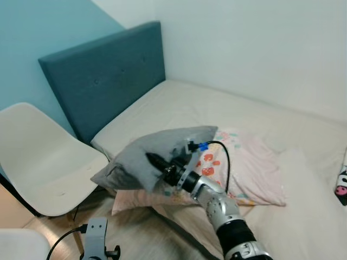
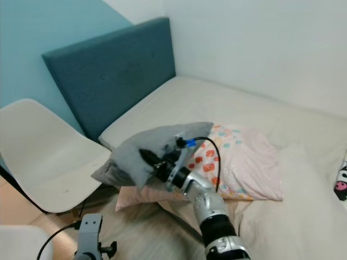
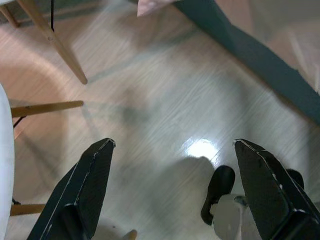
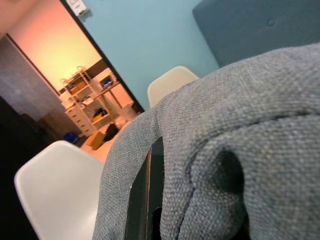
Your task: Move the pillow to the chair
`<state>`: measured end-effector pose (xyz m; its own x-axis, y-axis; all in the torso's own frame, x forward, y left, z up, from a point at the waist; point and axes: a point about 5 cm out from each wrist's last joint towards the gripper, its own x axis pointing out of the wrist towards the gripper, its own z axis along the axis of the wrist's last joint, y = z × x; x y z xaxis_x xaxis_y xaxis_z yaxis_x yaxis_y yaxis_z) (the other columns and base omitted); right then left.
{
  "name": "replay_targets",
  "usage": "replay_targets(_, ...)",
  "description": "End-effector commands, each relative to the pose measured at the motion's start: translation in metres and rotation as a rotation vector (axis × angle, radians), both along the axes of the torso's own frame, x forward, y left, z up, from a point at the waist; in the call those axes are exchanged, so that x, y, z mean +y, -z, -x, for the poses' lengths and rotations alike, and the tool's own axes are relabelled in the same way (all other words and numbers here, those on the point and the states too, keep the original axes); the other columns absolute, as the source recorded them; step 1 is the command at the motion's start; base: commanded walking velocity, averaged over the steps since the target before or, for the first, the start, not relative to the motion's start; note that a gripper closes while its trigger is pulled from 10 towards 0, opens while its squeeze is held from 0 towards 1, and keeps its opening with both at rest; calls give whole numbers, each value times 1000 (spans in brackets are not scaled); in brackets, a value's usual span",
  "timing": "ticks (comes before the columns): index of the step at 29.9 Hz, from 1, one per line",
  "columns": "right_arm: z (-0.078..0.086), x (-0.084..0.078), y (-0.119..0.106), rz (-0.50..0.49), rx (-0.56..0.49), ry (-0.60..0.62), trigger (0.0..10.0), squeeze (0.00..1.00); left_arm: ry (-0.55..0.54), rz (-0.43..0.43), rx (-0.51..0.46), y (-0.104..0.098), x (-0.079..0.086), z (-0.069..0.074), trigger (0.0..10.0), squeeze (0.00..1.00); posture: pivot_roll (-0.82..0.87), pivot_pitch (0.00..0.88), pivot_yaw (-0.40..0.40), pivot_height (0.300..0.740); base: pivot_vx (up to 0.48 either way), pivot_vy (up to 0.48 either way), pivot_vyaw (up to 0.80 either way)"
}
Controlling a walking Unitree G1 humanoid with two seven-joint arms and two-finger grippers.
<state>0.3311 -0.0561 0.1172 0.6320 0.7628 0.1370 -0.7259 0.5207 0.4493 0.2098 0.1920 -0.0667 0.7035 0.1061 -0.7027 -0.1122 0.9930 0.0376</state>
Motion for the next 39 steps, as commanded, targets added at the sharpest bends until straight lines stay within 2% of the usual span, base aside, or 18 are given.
replay_targets(1, -4, 5, -10, -4, -50, 9, 0, 4, 3, -3, 28, 3, 2, 6, 10000, 0, -112, 0, 63, 716, 0, 0, 800)
replay_targets(13, -8, 4, -14, -13, -54, 38, 0, 12, 11, -4, 39, 5, 3, 9, 10000, 0, -111, 0, 76, 716, 0, 0, 800)
replay_targets(22, -6, 9, -17, -46, -73, 23, 0, 16, 22, 0, 38, 5, 3, 8, 10000, 0, -116, 1, 82, 716, 0, 0, 800)
replay_targets(30, -5, 14, -19, -48, -80, 9, 0, 12, 51, -3, -12, -3, 0, -5, 10000, 0, -111, 1, 80, 716, 0, 0, 800)
replay_targets(31, -3, 16, -20, -28, -106, -10, 9608, 0, 52, -7, -25, -5, 0, -8, 10000, 0, -112, 0, 79, 716, 349, 0, 0)
replay_targets(33, -3, 18, -23, -18, -126, -16, 10000, 0, 53, -7, -37, -7, 0, -11, 10000, 0, -113, 1, 80, 716, 414, 0, 0)
replay_targets(39, -3, 19, -31, -28, -168, -22, 10000, 0, 48, -2, -67, -12, -1, -18, 10000, 0, -114, 1, 79, 716, 480, 0, 0)
